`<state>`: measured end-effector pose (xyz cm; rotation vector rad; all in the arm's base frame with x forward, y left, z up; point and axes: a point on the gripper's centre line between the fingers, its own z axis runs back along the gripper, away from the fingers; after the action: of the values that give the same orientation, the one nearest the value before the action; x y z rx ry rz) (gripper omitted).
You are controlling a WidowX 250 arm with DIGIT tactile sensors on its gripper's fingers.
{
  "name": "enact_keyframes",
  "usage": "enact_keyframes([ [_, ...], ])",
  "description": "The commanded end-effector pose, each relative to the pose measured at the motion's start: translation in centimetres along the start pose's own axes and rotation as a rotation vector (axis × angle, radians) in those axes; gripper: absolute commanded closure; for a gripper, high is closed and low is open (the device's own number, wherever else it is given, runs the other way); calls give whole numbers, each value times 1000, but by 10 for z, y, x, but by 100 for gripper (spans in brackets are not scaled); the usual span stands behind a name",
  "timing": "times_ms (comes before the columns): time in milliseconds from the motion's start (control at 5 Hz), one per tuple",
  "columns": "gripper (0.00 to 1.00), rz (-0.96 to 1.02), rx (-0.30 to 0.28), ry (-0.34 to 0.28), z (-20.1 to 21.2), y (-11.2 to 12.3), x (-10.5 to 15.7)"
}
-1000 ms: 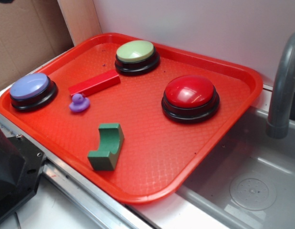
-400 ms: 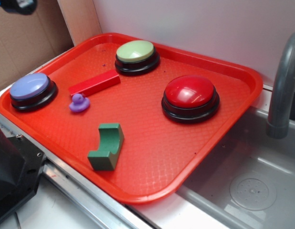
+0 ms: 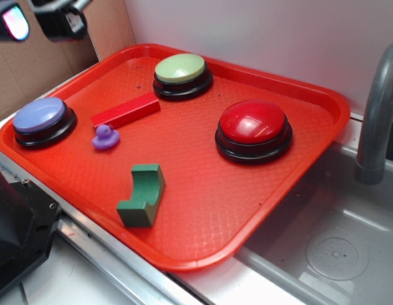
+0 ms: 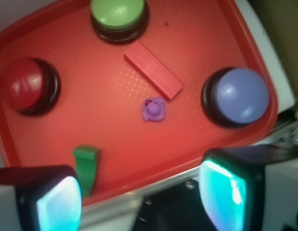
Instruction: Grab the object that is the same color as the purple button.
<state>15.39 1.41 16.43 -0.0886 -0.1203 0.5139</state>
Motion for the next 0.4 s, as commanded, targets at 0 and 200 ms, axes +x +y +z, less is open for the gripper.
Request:
enact_keyframes([
  [0, 0, 241, 45, -26, -61, 20, 26],
  [200, 0, 238, 82, -2, -94, 17, 30],
])
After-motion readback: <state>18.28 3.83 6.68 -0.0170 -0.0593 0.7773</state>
